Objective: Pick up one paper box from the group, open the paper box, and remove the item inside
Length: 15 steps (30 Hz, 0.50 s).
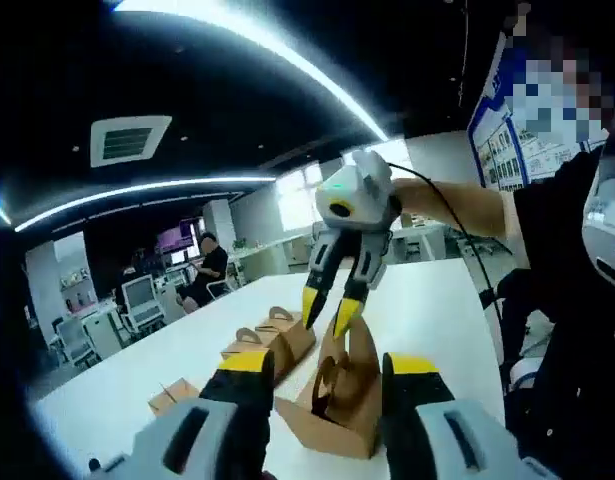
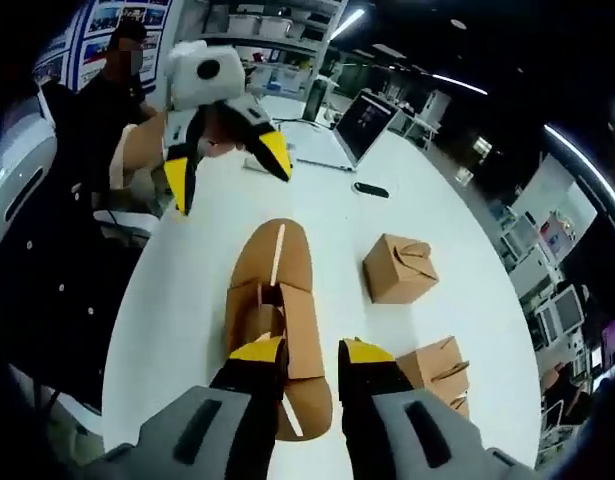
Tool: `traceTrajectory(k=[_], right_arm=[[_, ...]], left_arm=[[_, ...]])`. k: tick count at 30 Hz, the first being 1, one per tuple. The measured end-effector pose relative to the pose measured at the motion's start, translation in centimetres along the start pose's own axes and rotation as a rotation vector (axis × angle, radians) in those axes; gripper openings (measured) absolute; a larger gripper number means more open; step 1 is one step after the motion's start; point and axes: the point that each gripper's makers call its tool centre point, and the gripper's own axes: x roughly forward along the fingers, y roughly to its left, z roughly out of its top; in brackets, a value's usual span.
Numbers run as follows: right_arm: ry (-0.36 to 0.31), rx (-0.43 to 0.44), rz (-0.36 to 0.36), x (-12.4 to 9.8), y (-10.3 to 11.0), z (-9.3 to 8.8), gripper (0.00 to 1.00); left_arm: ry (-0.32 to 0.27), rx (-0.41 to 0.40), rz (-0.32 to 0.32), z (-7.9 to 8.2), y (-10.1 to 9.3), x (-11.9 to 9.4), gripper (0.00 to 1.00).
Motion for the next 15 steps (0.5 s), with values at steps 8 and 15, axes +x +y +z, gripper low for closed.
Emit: traceTrajectory(k=[8, 15], right_arm=[[0.010, -0.008, 0.012, 0.3, 0.6, -0.3, 0.22], [0.015, -0.007, 0.030, 0.8, 0.8, -0.5, 0.21]], left_arm=[[0.303, 0.062, -0.037, -2.6, -0.7, 3.9, 0.33], [0.394, 0.005, -0.033, -4.6, -0.4, 5.7, 0.29]])
